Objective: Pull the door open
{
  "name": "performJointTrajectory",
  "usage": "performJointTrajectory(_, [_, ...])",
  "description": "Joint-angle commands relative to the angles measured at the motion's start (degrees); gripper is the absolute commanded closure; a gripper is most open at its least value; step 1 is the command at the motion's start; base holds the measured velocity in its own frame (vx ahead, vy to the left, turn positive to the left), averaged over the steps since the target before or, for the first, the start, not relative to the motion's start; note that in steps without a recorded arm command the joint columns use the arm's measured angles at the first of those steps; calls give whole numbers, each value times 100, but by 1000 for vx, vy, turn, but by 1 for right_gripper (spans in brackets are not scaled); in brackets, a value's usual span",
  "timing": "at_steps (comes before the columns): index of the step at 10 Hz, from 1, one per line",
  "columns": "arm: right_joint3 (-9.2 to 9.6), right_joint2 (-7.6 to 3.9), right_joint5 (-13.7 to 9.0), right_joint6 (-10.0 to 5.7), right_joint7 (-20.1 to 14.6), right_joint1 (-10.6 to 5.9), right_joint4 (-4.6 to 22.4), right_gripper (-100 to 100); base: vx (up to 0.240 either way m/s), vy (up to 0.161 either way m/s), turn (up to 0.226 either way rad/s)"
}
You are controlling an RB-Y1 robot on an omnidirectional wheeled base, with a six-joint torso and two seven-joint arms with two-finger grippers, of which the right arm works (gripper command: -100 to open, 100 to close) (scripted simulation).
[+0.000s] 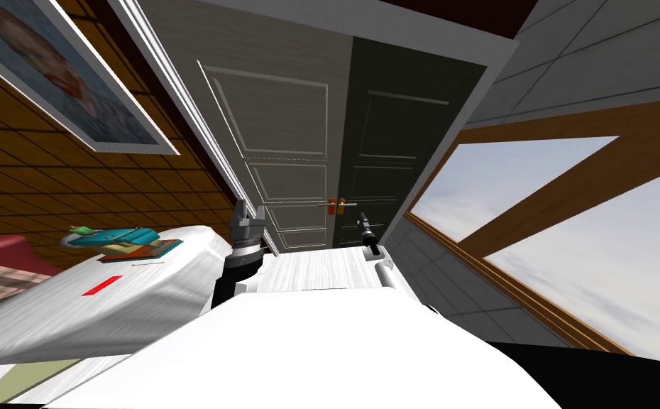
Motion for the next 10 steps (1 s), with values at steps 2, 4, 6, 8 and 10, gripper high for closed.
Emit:
performJointTrajectory(2, [-49, -28, 90, 94, -93, -207, 398, -100, 104, -7, 106])
performJointTrajectory(4, [-86, -41, 144, 136, -142, -353, 669, -100, 92, -19, 73])
performJointTrajectory(6, [-131, -58, 208, 187, -201, -526, 990, -100, 90, -5, 87])
performJointTrajectory(8, [-158, -67, 248, 218, -237, -632, 1187, -100, 95, -40, 62])
performJointTrajectory(10, [-151, -67, 254, 240, -249, -625, 1171, -100, 50, -20, 20])
